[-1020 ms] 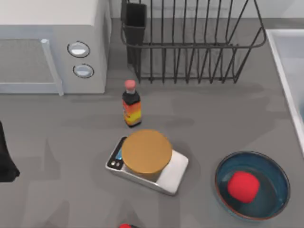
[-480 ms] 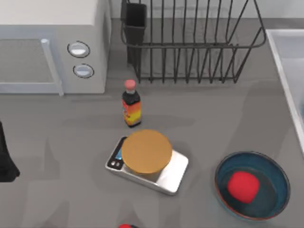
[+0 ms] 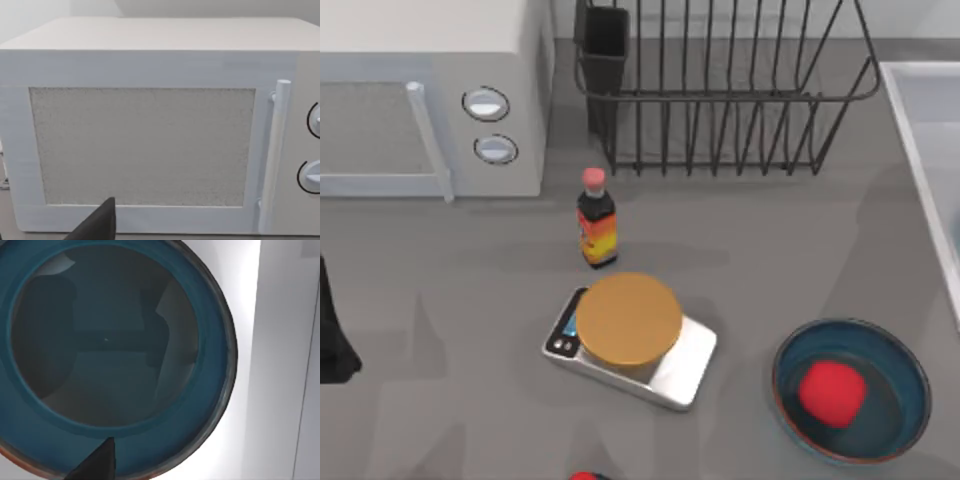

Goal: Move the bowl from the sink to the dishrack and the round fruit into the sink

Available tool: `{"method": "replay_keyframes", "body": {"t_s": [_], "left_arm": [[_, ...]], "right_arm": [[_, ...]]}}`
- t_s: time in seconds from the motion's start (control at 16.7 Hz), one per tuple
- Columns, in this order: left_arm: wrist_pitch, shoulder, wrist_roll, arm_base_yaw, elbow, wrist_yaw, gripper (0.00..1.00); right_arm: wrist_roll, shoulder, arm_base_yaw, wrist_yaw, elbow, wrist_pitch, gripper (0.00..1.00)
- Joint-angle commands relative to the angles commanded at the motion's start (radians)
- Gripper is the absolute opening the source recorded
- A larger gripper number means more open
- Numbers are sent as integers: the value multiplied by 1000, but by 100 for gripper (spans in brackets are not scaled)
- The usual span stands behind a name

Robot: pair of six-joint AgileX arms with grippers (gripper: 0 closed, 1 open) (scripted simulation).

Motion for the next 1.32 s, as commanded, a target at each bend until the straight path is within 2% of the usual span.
{"method": "replay_keyframes", "body": {"t_s": [0.18, 0.54, 0.84, 1.32], "left_arm": [[0, 0, 0, 0, 0, 0, 100], [0, 0, 0, 0, 0, 0, 100], [0, 0, 0, 0, 0, 0, 100], [0, 0, 0, 0, 0, 0, 100]], "right_arm": [[3, 22, -2, 0, -22, 41, 100], [7, 129, 1, 2, -120, 255, 100], [7, 138, 2, 2, -128, 268, 100], [7, 138, 2, 2, -128, 268, 40]]}}
